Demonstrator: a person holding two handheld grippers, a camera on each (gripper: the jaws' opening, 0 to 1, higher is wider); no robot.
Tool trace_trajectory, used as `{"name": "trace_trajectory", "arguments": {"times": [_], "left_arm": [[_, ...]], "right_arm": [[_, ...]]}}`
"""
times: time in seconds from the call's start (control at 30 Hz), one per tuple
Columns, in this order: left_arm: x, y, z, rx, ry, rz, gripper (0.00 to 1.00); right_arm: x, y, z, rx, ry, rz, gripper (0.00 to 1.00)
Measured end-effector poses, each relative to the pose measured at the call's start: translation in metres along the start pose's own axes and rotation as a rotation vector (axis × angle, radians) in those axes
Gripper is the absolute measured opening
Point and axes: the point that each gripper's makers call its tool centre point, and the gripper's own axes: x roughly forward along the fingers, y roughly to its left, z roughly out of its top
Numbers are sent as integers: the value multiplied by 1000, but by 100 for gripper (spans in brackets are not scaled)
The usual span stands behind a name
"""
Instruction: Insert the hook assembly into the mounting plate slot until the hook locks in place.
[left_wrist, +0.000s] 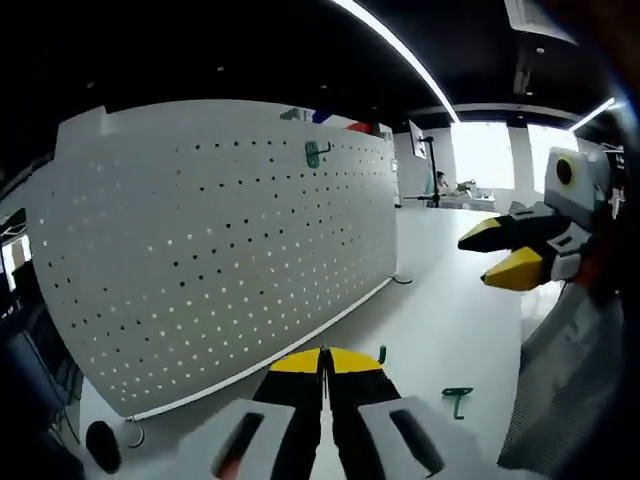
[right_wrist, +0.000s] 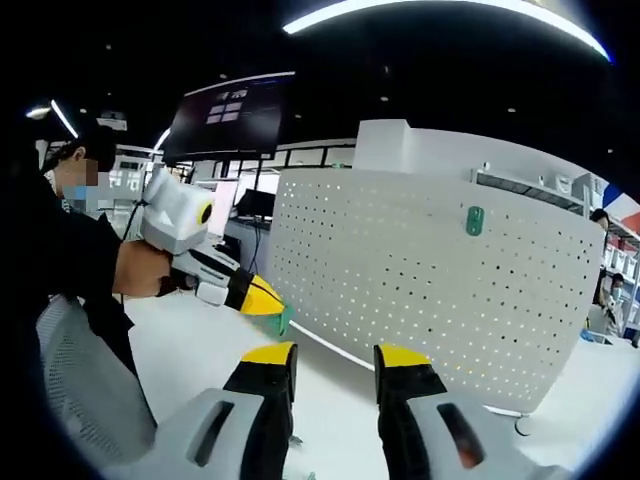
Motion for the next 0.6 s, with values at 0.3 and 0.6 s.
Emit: {"name": "trace_trajectory", "arguments": {"times": [0.3,0.6], "left_arm": [[-21,-1,-2,-82,-47,32,1],[-31,-9,5,-104,-86,36,1]], "right_arm": [[9,25,8,-16,-17,79,27],[15,50,9,-59,-16,142,26]]}}
